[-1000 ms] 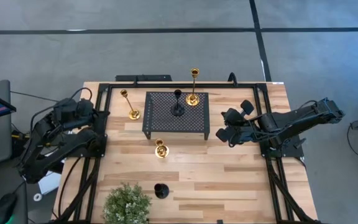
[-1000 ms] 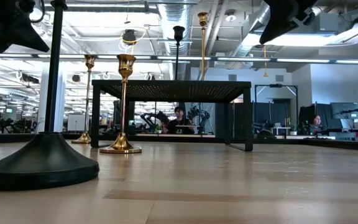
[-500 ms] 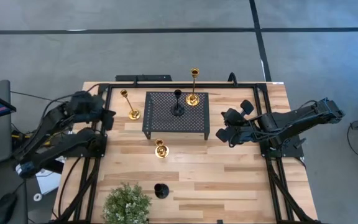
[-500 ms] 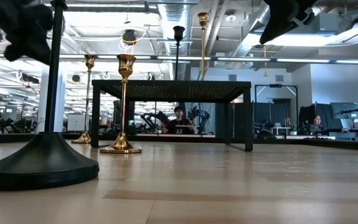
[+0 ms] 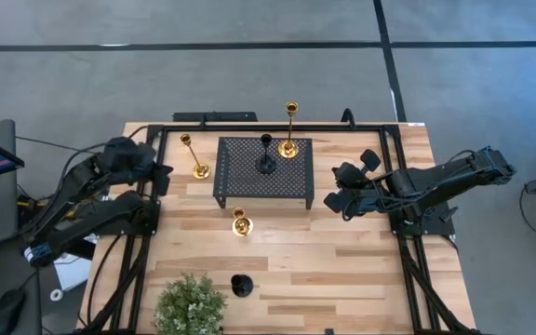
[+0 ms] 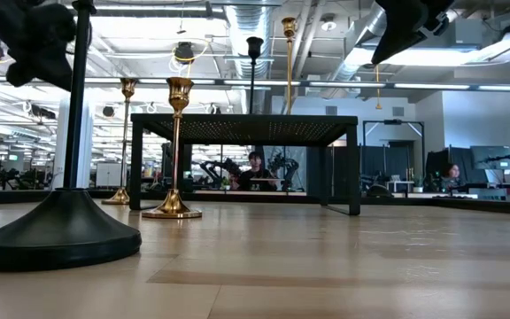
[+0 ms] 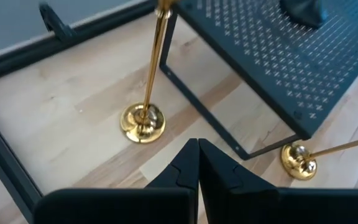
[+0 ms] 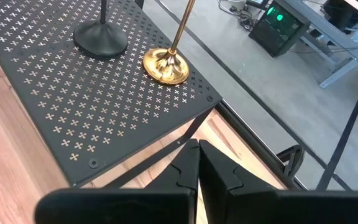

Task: Pick & Place candle stick holders
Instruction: Put the large gold candle holder on the shelf

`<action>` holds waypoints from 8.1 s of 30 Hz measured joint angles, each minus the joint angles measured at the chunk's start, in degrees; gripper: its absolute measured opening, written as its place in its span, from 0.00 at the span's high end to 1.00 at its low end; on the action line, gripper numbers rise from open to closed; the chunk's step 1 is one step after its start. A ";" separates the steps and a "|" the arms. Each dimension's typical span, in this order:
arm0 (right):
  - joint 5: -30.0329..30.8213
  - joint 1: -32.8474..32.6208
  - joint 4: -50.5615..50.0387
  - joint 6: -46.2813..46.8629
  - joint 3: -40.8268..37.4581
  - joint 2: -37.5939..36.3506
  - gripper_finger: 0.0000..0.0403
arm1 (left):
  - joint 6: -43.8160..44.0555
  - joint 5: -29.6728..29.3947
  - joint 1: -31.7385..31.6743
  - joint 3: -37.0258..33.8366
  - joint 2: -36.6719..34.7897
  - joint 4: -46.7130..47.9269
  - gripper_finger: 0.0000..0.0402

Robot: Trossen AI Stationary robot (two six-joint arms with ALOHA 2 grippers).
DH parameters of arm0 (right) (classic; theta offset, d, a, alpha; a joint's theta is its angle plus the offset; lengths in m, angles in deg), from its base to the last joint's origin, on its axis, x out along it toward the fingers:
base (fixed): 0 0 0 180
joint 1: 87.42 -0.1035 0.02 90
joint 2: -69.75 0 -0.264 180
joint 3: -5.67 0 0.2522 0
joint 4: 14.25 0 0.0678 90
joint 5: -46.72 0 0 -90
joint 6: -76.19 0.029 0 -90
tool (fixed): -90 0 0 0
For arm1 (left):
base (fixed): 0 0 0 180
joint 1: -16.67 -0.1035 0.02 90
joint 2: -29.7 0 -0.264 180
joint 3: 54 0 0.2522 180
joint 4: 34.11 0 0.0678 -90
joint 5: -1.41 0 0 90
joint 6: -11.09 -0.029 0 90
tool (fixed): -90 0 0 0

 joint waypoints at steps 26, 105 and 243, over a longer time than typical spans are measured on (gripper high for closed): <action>0.00 -0.07 0.68 0.15 0.00 0.00 1.00 | 3.88 5.08 -0.11 -7.30 -13.32 -7.98 0.99; -0.39 -0.04 -1.88 0.00 0.00 0.00 1.00 | -1.50 -6.19 -0.04 -6.74 17.17 -34.30 0.97; -1.66 -0.07 -3.13 0.11 0.00 0.00 1.00 | -13.75 -8.92 15.96 36.81 54.83 -33.45 0.73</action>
